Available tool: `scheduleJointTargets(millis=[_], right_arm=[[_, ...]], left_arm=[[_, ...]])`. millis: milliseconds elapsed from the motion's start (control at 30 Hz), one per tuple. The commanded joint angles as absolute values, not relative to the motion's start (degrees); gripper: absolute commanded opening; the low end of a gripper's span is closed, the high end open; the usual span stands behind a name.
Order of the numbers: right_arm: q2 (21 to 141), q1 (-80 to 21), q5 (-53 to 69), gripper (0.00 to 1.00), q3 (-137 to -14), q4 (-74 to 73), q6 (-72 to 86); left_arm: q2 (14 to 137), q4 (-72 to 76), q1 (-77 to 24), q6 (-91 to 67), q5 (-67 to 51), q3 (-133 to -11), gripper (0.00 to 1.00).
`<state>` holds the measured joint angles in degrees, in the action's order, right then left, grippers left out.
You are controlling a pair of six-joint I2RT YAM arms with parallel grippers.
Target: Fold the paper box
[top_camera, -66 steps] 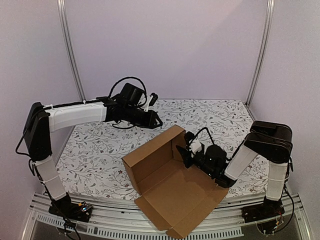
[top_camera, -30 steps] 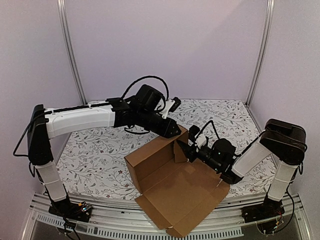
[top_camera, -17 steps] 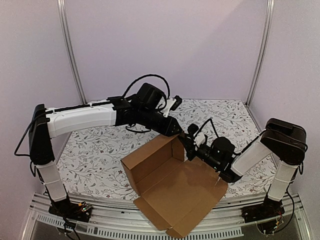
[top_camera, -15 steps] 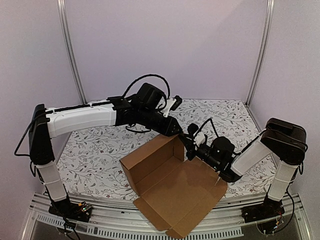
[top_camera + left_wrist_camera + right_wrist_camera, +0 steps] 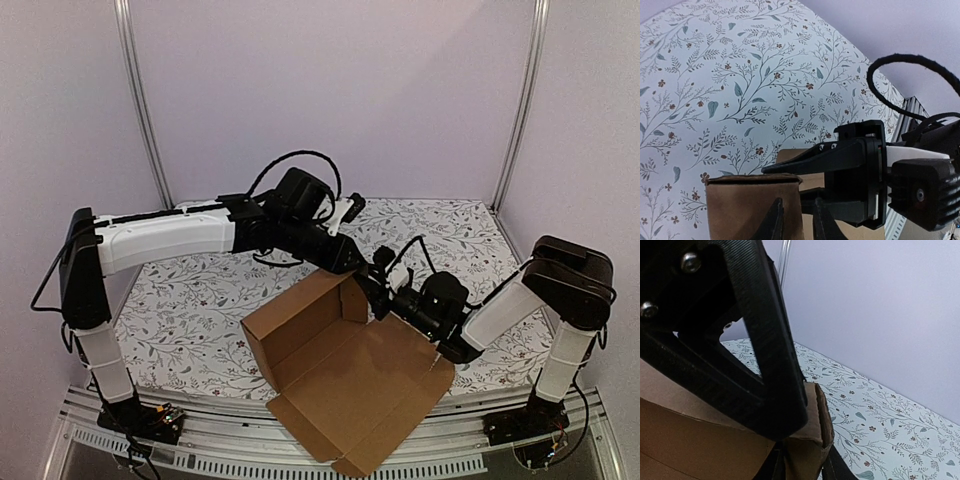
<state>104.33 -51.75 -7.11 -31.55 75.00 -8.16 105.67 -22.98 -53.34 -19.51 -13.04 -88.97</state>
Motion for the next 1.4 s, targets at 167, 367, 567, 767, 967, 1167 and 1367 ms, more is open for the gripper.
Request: scheduleJointTargets(millis=[167, 367, 567, 767, 967, 1167, 1367], right_arm=[[112.0, -51.6, -8.5, 0.33, -31.4, 80.5, -6.2], [114.5, -51.6, -8.1, 0.32, -32.5, 80.5, -5.0], [115.4, -51.1, -7.1, 0.31, -34.0, 80.5, -4.7], [116.7, -50.8, -6.8, 0.31, -35.8, 80.5, -4.2], [117.2, -50.3, -5.8, 0.22, -37.2, 80.5, -3.9], [118.3, -50.1, -5.0, 0.0, -38.7, 80.5, -2.7], [118.0, -50.1, -5.7, 0.0, -39.1, 80.5, -3.3]], left_arm=[[107.3, -24.9, -54.3, -19.1, -13.7, -90.1, 0.19], [107.4, -25.2, -54.3, -19.1, -13.7, -90.1, 0.19], [107.6, -25.2, -54.4, -19.1, -13.7, -90.1, 0.19], [107.6, -25.4, -54.4, -19.2, -13.7, -90.1, 0.18], [107.6, -25.7, -54.5, -19.3, -13.5, -90.1, 0.18], [107.4, -26.0, -54.6, -19.5, -13.5, -90.1, 0.17], [106.9, -26.8, -54.8, -19.2, -12.7, -89.8, 0.17]])
